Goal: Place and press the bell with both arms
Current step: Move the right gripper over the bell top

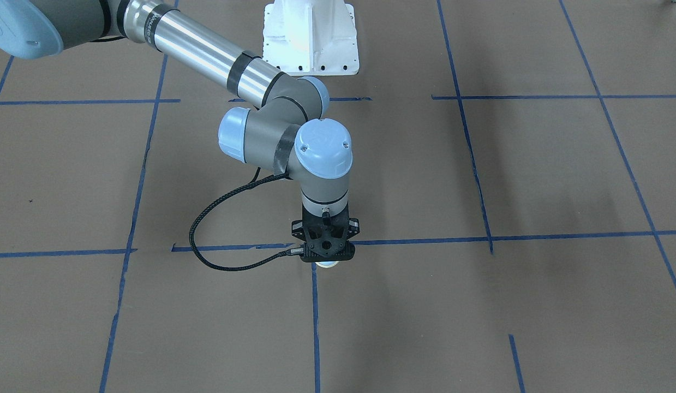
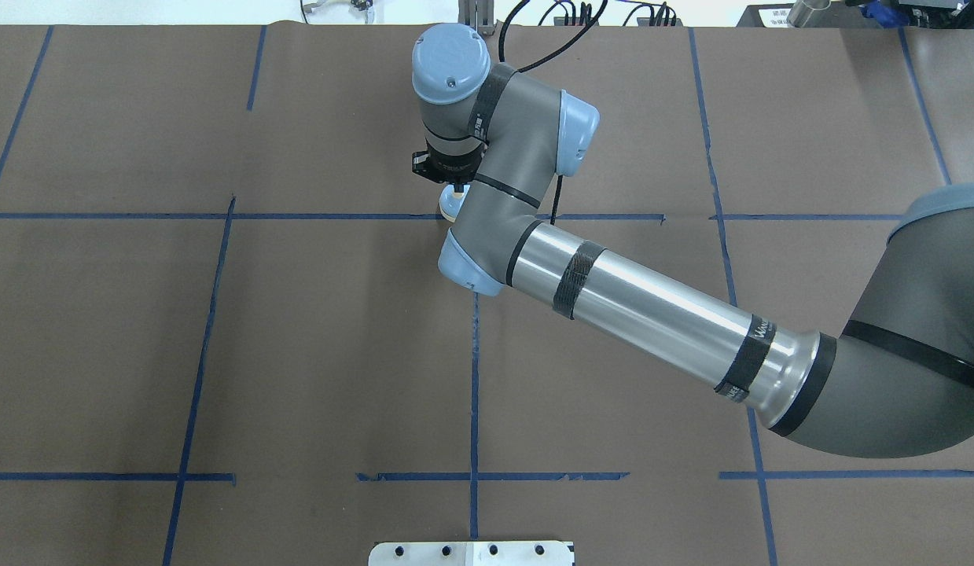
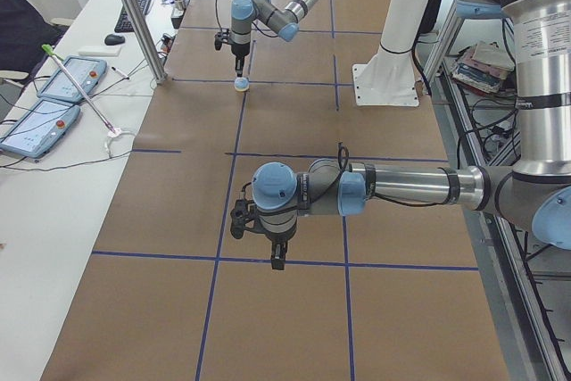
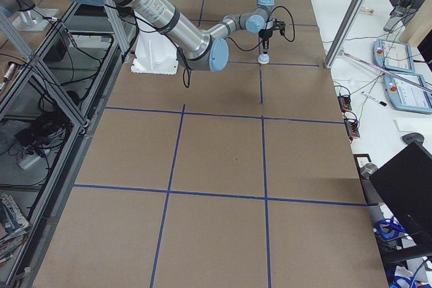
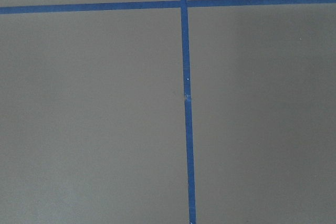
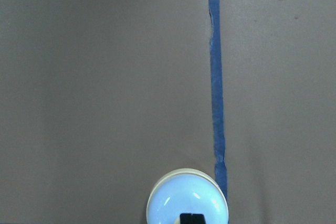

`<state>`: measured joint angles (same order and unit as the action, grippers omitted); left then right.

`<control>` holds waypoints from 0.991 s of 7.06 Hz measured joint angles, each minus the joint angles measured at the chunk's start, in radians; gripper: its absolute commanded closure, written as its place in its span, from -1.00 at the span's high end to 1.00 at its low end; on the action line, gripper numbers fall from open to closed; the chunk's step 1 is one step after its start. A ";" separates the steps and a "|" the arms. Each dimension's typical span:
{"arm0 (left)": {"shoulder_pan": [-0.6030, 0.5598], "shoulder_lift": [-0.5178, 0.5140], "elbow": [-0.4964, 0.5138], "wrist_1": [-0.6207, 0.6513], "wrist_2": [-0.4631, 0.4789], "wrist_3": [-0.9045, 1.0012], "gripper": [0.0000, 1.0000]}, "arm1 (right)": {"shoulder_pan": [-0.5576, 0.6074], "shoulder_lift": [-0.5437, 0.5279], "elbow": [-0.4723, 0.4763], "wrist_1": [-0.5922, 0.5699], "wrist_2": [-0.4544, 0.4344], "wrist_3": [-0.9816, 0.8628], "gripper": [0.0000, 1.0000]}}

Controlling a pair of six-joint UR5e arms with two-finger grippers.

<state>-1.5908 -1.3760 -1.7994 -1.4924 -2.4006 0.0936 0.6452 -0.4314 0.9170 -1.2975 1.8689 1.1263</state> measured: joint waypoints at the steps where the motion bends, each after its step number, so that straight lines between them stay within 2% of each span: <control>1: 0.000 0.000 0.000 0.000 0.000 0.000 1.00 | -0.004 0.006 -0.012 0.013 -0.005 0.008 -1.00; 6: -0.001 0.000 -0.001 0.000 0.000 -0.008 1.00 | -0.010 0.025 -0.033 0.017 -0.018 0.014 -0.97; 7: -0.001 -0.001 0.000 0.000 0.000 -0.011 1.00 | 0.003 0.040 -0.021 0.013 0.003 0.014 -0.77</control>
<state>-1.5914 -1.3770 -1.7995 -1.4924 -2.4004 0.0831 0.6479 -0.3912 0.8959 -1.2845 1.8723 1.1406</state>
